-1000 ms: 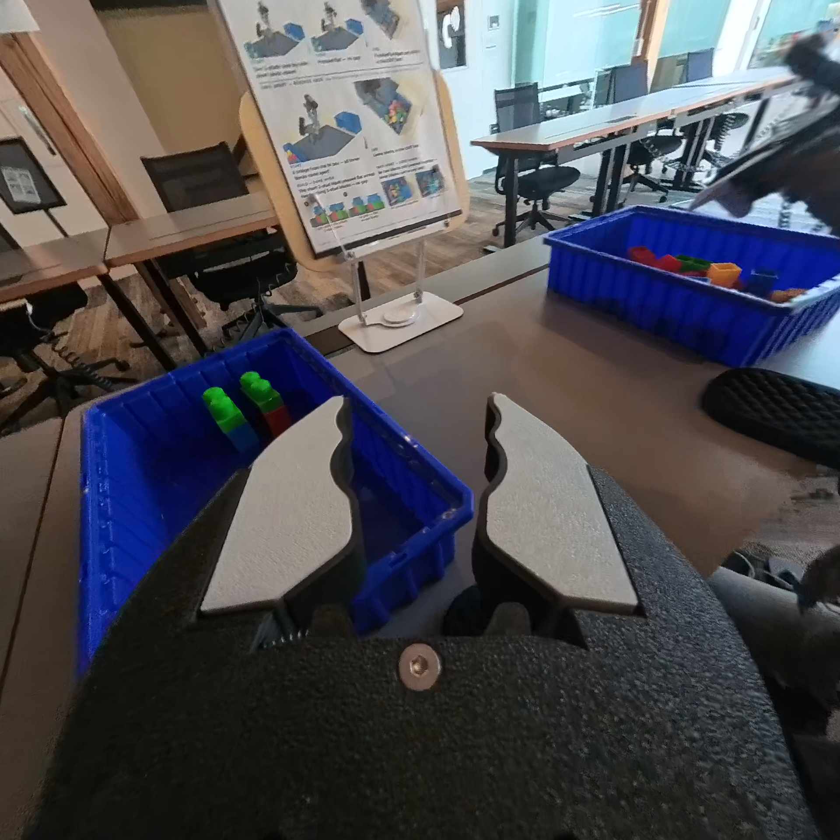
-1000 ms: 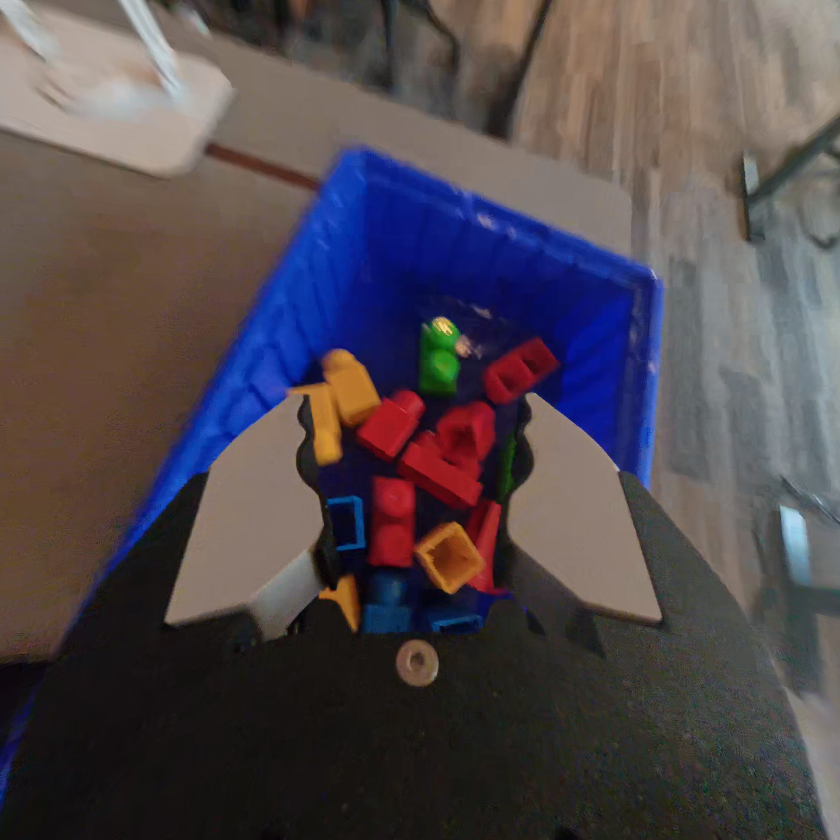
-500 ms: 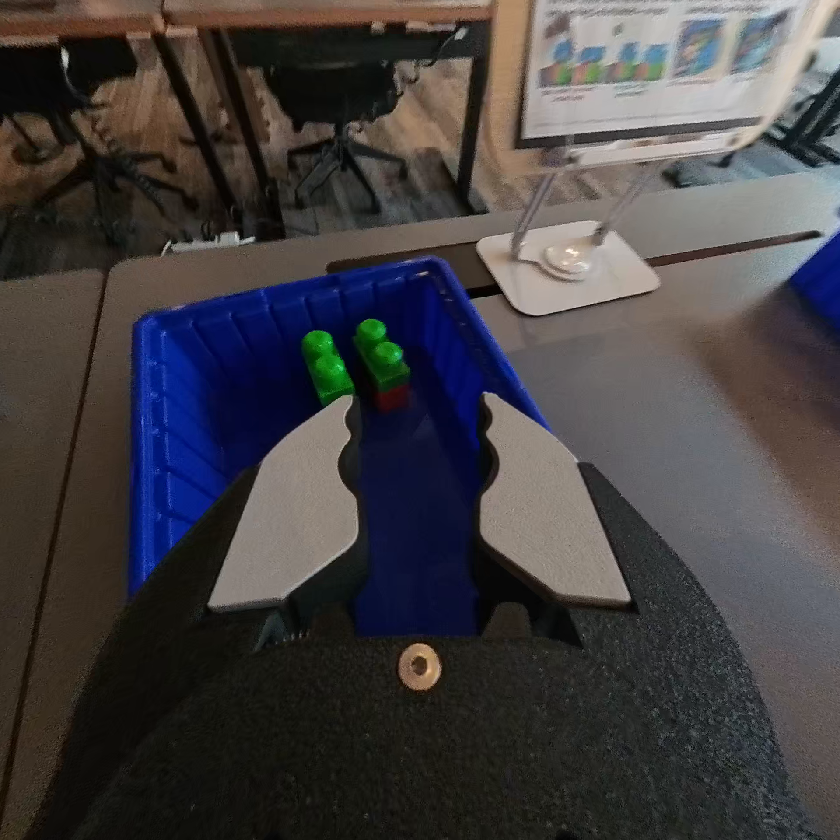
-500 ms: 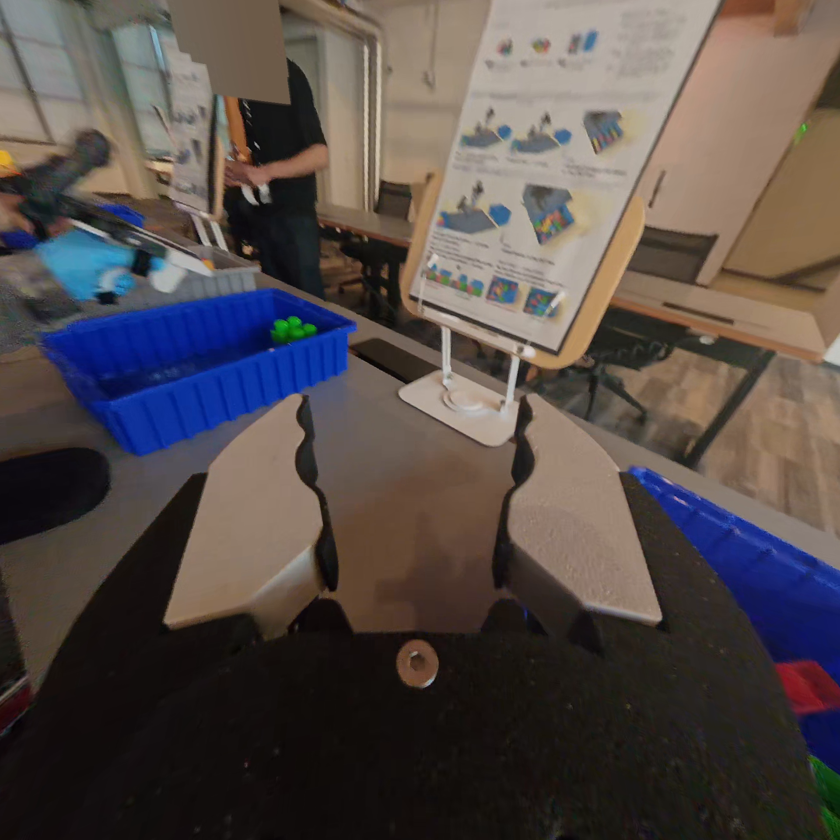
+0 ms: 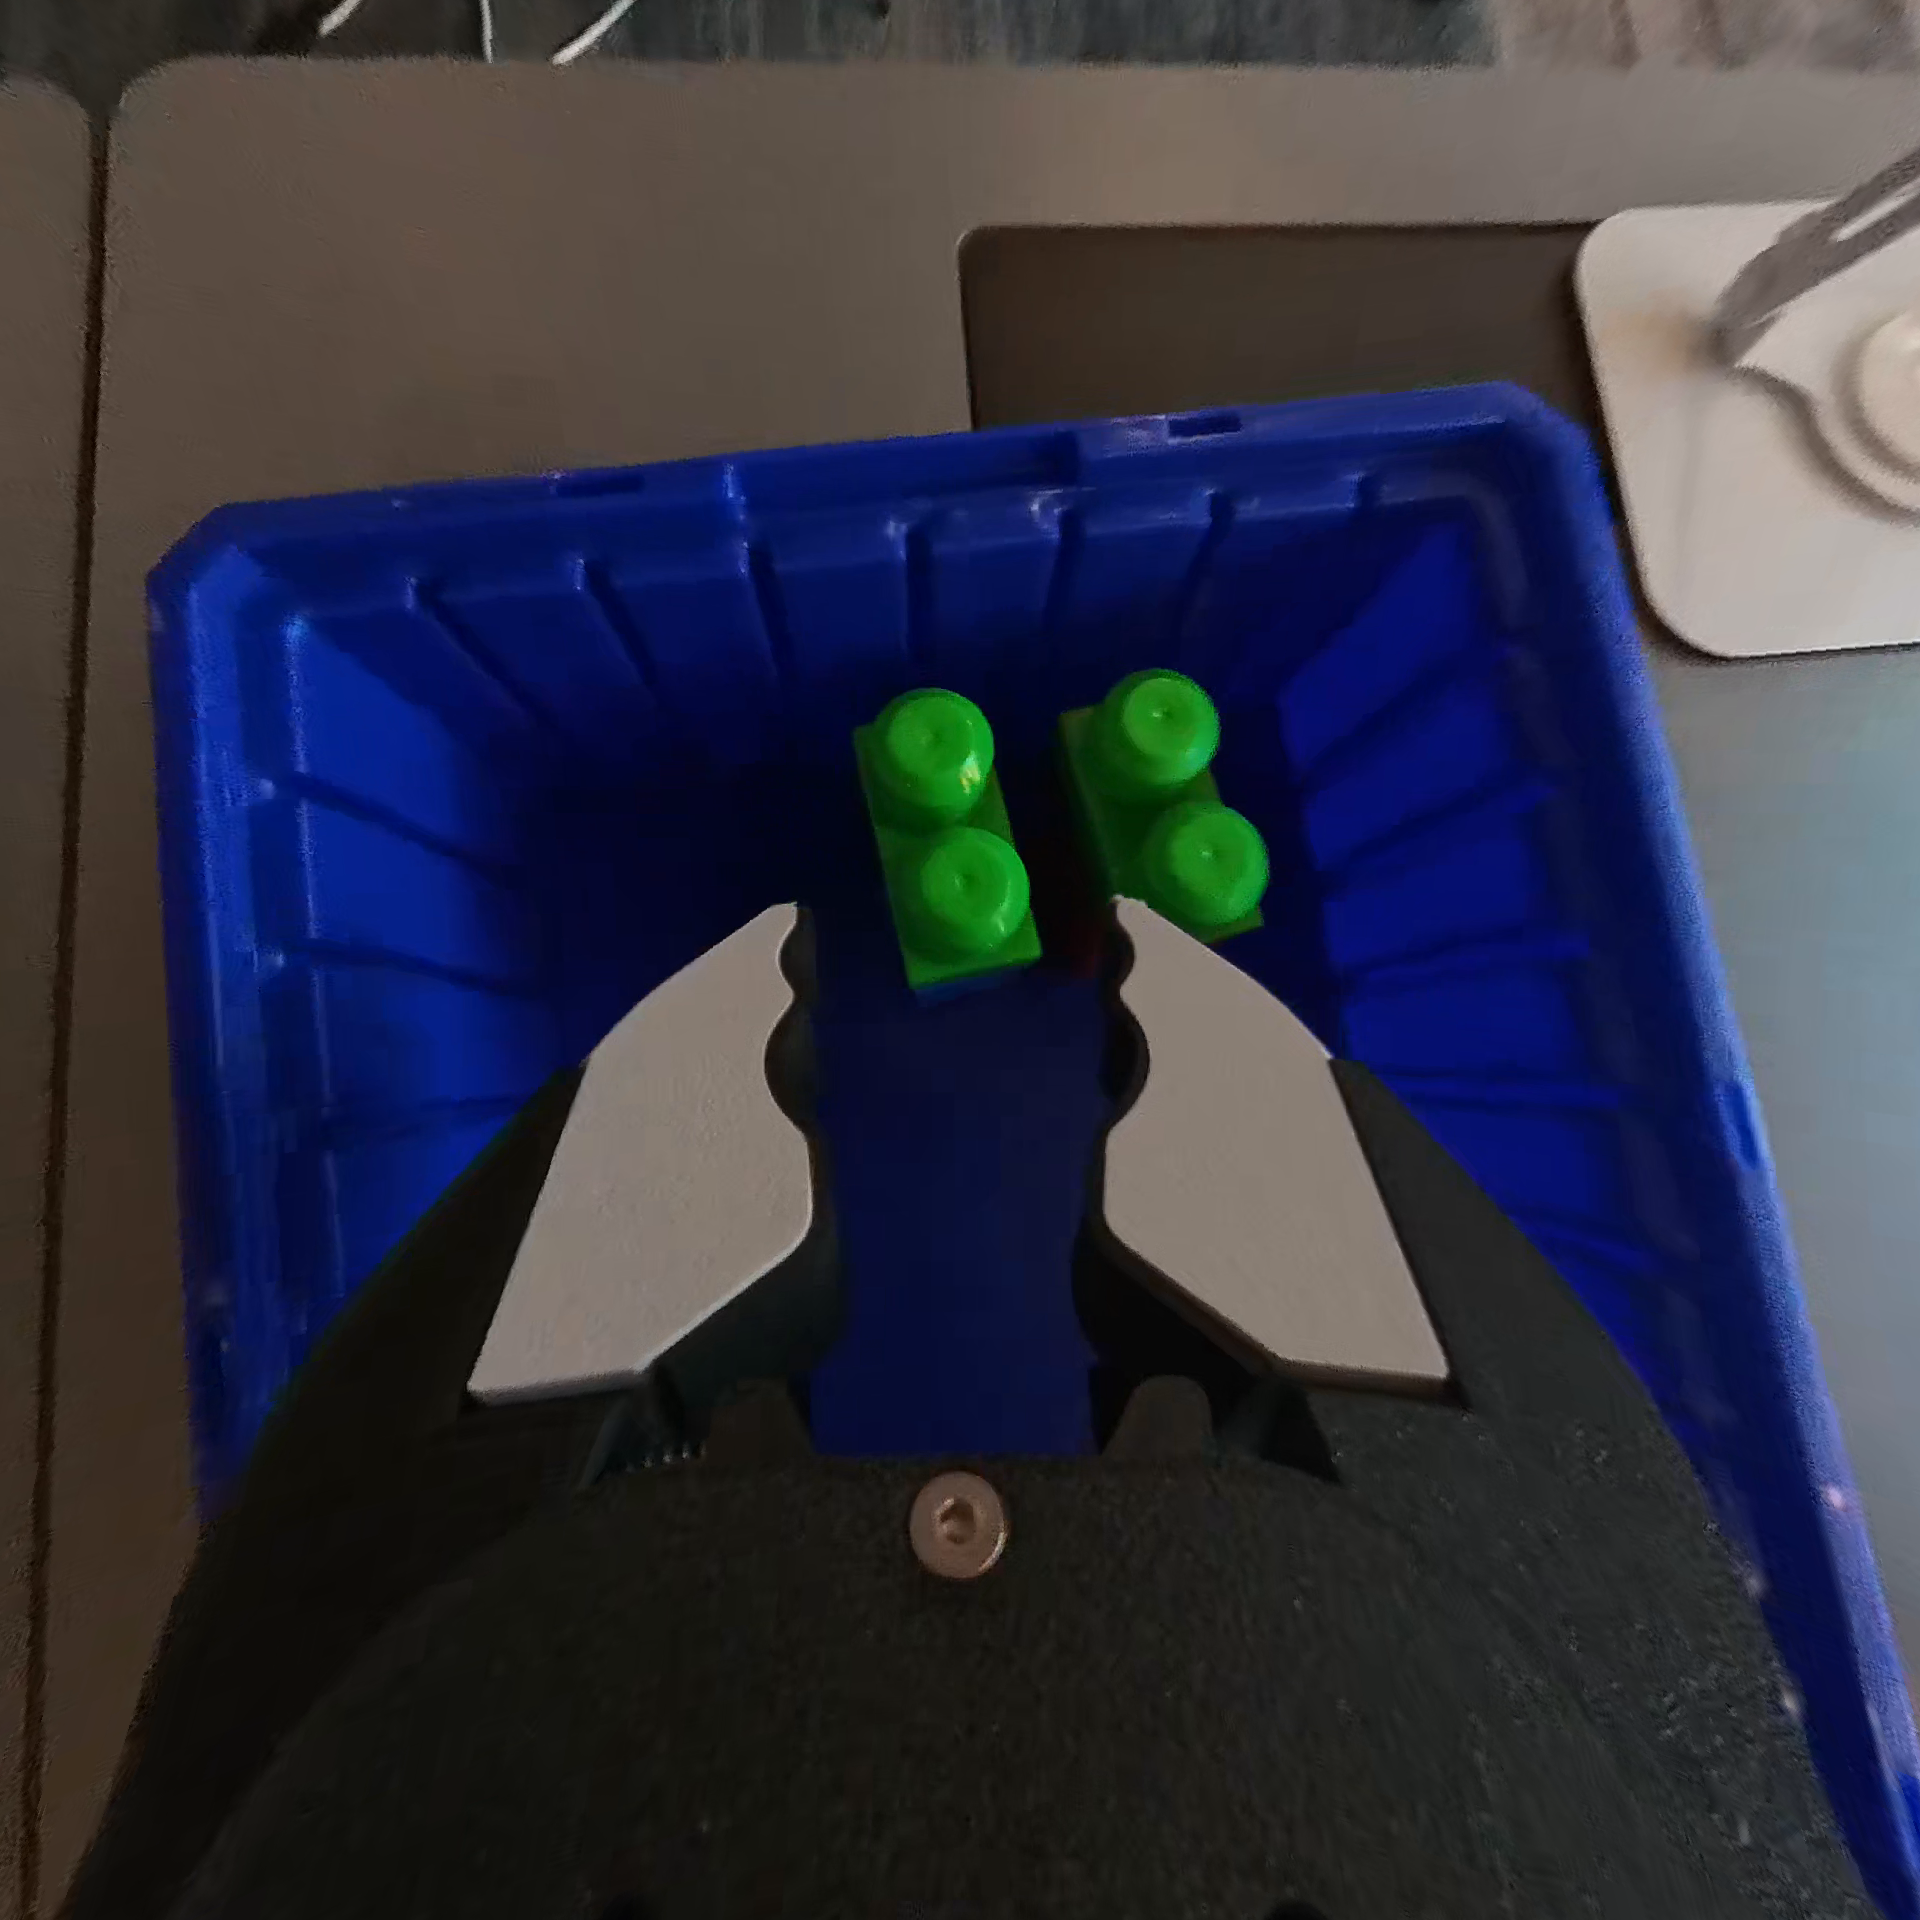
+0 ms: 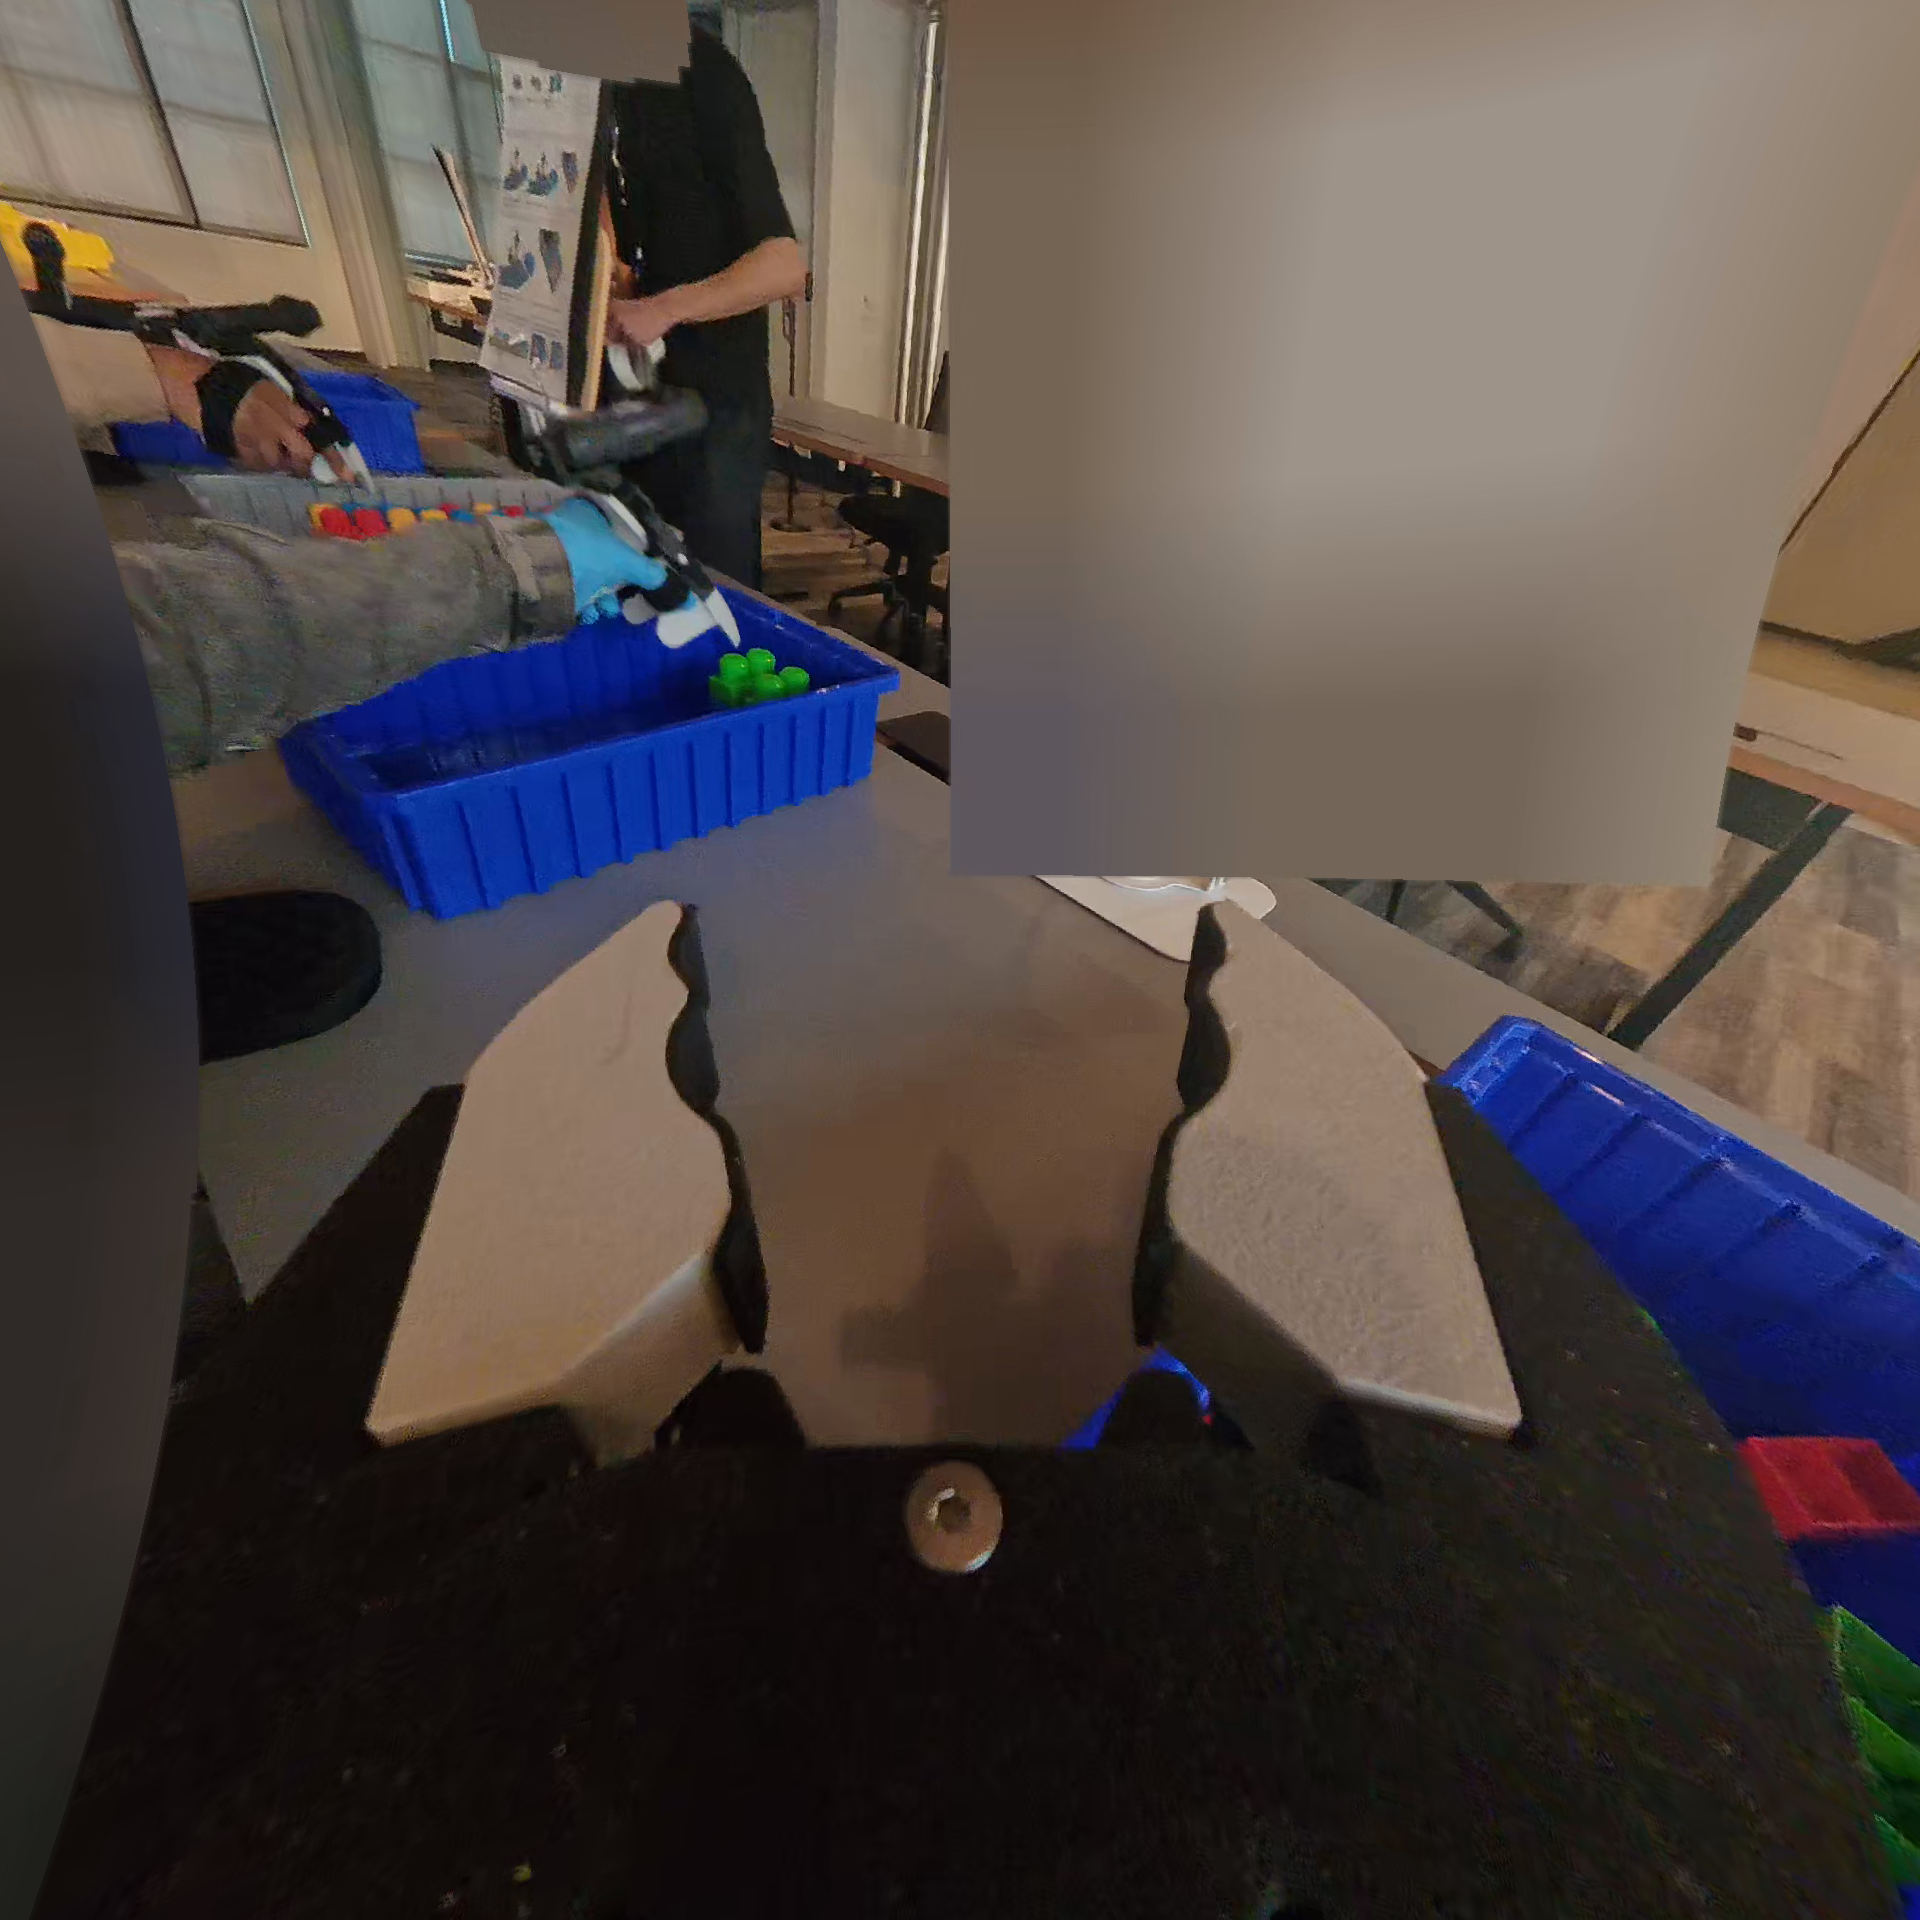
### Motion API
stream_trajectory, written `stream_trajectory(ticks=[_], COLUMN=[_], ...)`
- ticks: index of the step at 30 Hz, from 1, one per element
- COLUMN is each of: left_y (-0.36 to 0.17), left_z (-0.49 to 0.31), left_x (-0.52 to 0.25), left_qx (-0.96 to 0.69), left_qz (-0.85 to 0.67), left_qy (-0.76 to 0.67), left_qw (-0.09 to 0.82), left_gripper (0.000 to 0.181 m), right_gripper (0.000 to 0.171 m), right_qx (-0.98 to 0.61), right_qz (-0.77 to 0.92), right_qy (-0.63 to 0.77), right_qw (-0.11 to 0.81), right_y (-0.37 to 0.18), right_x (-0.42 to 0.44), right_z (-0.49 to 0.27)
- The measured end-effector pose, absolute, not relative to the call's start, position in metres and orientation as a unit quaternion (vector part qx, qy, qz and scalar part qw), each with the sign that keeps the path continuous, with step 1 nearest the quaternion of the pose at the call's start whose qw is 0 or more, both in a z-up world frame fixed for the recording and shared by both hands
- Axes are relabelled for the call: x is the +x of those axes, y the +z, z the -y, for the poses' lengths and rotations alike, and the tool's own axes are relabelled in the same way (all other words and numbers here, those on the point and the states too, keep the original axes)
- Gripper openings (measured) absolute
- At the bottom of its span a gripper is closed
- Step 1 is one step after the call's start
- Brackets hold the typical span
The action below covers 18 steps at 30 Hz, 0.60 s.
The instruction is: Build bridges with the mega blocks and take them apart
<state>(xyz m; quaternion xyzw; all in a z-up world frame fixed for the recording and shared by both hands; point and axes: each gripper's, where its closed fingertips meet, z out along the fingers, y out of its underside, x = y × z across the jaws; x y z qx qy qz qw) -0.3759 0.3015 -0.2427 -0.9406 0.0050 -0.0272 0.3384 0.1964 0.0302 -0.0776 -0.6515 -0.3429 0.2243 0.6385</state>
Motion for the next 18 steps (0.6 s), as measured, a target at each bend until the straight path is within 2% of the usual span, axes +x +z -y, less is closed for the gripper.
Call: stream_trajectory(ticks=[10, 13, 18], left_y=[-0.29, -0.3, -0.298], left_z=[-0.329, -0.333, -0.331], left_x=[-0.379, -0.376, -0.374], left_qx=[-0.961, -0.963, -0.965], left_qz=[0.004, 0.001, -0.013], left_qy=[0.005, -0.006, -0.006], left_qw=[0.277, 0.269, 0.26], left_gripper=[0.048, 0.04, 0.036], right_gripper=[0.086, 0.085, 0.085], right_qx=[-0.642, -0.641, -0.65], right_qz=[0.316, 0.309, 0.305], right_qy=[0.208, 0.212, 0.21], right_qw=[0.667, 0.67, 0.663], right_y=[-0.074, -0.076, -0.085], right_x=[0.215, 0.218, 0.219], right_z=[-0.027, -0.029, -0.035])
